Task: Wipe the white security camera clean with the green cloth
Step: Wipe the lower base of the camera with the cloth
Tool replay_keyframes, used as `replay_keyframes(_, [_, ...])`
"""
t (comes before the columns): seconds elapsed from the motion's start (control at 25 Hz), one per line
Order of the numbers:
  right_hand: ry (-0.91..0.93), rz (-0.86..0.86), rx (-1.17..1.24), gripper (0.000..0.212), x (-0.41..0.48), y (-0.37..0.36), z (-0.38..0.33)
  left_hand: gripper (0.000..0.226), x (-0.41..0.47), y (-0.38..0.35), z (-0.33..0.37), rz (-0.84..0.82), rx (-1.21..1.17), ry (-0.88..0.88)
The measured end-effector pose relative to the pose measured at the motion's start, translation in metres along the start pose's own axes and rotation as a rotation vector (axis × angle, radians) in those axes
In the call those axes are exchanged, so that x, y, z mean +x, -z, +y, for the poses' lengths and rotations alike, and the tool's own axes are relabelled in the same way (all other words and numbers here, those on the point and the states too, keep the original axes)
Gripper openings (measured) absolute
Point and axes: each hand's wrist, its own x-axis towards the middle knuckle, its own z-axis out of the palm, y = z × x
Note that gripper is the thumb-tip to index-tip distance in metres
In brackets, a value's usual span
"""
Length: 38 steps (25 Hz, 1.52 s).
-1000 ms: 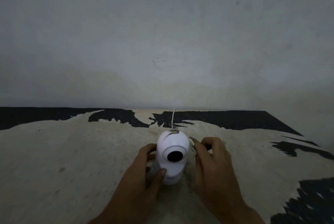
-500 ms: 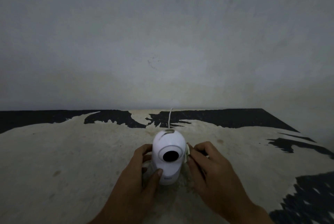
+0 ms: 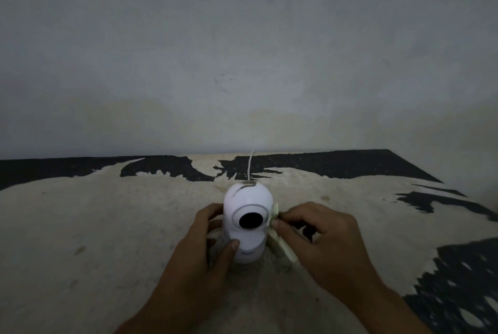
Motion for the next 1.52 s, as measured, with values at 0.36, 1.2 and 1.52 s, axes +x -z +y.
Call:
replay_keyframes(0.36, [-0.138,-0.085,0.114,0.010,-0.003,-0.006,-0.009,0.048,0.000,0.000,-0.001,-0.007,0.007,-0.031])
replay_keyframes(1.2, [-0.258,-0.069,0.042,0.017,-0.013,-0.025,-0.030,0.041,-0.002,0.001,-0.003,0.018,0.008,-0.068])
replay_keyframes(1.52, [-0.185,-0.159,-0.039,0.021,-0.012,-0.022,-0.025,0.045,-0.002,0.000,-0.004,0.020,0.051,-0.075])
